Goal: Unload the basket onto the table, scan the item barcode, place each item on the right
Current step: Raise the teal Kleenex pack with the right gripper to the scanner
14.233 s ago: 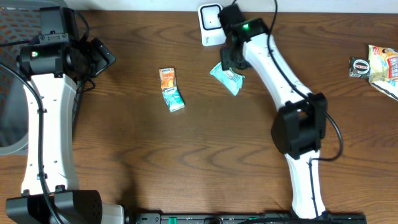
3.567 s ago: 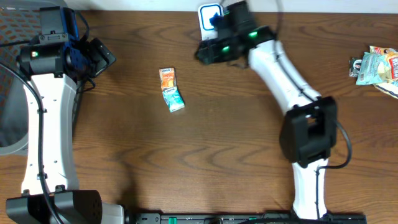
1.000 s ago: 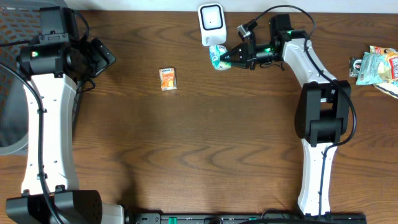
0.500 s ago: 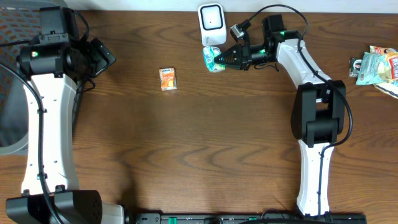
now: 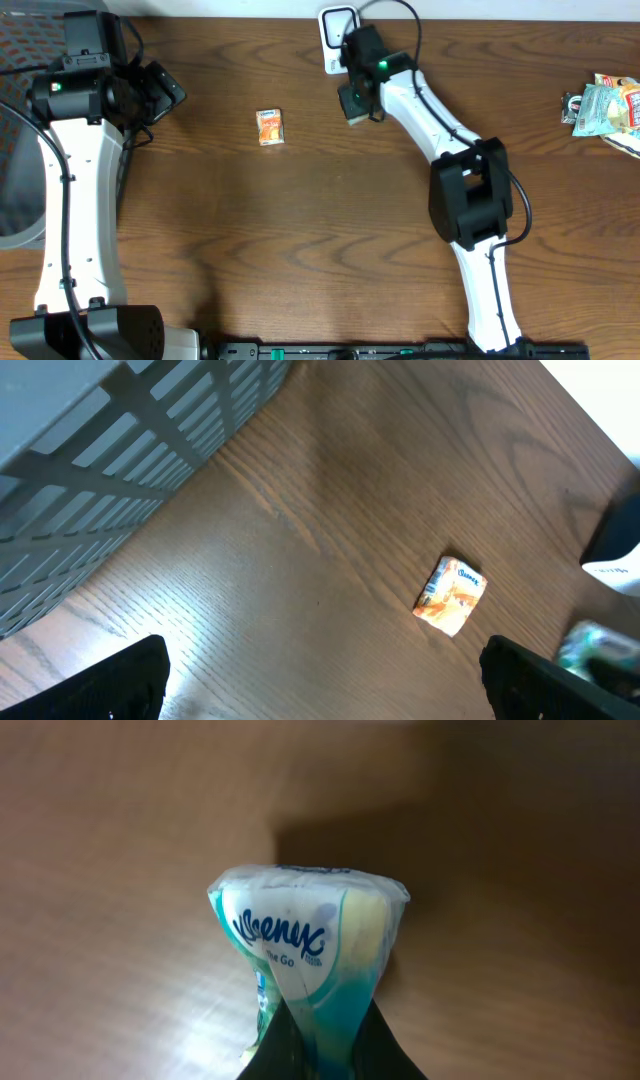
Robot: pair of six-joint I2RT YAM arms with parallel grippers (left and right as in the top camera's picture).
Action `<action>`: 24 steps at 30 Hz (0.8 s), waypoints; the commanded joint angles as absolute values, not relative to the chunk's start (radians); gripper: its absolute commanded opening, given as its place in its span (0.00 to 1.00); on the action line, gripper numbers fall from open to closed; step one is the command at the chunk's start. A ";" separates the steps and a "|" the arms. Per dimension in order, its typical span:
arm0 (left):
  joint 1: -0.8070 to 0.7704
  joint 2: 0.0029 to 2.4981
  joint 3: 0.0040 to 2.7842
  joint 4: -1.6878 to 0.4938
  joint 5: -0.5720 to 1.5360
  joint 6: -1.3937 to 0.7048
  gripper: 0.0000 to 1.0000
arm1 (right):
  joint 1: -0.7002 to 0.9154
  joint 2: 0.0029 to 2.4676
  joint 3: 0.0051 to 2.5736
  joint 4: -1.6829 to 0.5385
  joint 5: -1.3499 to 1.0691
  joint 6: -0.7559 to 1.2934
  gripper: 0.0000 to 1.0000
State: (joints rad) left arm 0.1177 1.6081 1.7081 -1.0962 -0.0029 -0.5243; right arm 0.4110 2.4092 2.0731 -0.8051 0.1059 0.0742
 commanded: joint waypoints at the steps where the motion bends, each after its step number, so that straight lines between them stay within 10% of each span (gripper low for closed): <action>1: 0.121 1.602 1.710 -1.098 -0.009 -0.529 0.98 | 0.431 2.388 2.133 -0.724 0.499 -0.068 0.01; 11: 0.121 1.602 1.710 -1.098 -0.009 -0.529 0.98 | 0.440 2.391 2.138 -0.227 0.431 -0.419 0.01; 24: 0.121 1.602 1.710 -1.098 -0.009 -0.529 0.98 | 0.422 2.457 2.138 -0.101 0.336 -0.751 0.01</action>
State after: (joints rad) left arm 0.1177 1.6081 1.7081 -1.0962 -0.0029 -0.5243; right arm 0.4286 2.4332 2.1208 -0.1154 0.2600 -0.6716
